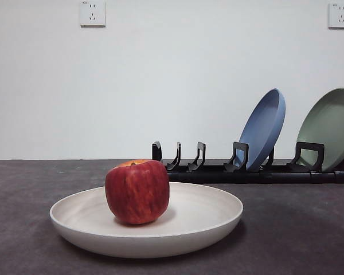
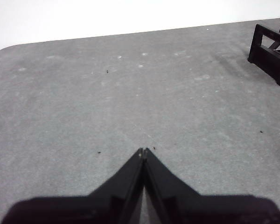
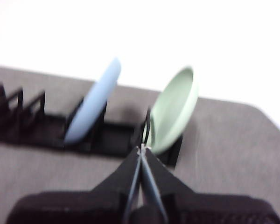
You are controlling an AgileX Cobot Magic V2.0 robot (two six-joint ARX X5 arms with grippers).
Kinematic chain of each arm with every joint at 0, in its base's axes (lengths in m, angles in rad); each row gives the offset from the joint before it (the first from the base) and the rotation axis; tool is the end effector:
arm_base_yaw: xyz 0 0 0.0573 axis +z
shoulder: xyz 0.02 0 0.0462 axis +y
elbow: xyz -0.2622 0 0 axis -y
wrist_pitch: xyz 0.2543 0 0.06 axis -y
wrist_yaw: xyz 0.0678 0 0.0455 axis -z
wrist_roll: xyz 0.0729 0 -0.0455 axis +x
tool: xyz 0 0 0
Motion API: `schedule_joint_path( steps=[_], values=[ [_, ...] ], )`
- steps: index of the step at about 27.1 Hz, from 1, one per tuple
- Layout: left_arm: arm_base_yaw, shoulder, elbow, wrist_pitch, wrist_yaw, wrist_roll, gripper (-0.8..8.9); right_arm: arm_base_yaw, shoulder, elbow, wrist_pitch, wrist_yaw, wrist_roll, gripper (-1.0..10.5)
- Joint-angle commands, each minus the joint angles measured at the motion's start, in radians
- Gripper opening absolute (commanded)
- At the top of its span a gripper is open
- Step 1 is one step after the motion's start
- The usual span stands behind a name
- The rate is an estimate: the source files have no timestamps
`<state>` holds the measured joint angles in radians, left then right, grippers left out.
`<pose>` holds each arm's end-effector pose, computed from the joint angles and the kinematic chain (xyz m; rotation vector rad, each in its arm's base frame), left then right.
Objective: Take the yellow plate from the plate rack,put the plate on the table,take the apple from the table,put the apple in the plate
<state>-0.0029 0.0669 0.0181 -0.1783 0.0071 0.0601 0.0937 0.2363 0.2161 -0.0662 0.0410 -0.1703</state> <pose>0.1524 -0.0010 0.1369 0.0594 0.2267 -0.0168 0.1602 0.0121 0.2076 -0.1760 0.0815 0.0599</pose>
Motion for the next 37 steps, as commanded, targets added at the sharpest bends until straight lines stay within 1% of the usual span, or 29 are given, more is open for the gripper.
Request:
schedule_joint_path(
  steps=[1,8,12,15,17,18,21,27,37],
  values=[
    [-0.002,0.001,-0.01,0.011,0.0,0.012,-0.03,-0.05,-0.065,-0.08,0.016,-0.059,-0.007,-0.2],
    [-0.002,0.001,-0.01,0.011,0.0,0.012,-0.03,-0.113,-0.163,-0.167,0.005,-0.068,-0.004,-0.2],
    [-0.002,0.001,-0.01,0.011,0.0,0.012,-0.03,-0.125,-0.197,-0.2,0.002,-0.06,0.028,-0.2],
    [-0.002,0.001,-0.01,0.011,0.0,0.011,-0.03,-0.129,-0.225,-0.202,-0.074,-0.053,0.054,-0.2],
    [-0.002,0.001,-0.01,0.011,0.0,0.011,-0.03,-0.129,-0.229,-0.201,-0.128,-0.024,0.079,-0.2],
    [-0.002,0.001,-0.01,0.011,0.0,0.011,-0.03,-0.129,-0.229,-0.201,-0.124,-0.006,0.099,-0.2],
    [-0.002,0.002,-0.01,0.011,0.0,0.012,-0.03,-0.129,-0.229,-0.201,-0.122,0.018,0.112,-0.2],
    [-0.002,0.002,-0.01,0.011,0.0,0.012,-0.03,-0.129,-0.229,-0.201,-0.121,0.02,0.143,-0.2],
    [-0.002,0.005,-0.01,0.011,0.0,0.011,-0.03,-0.128,-0.228,-0.201,-0.119,0.014,0.141,-0.2]
  ],
)
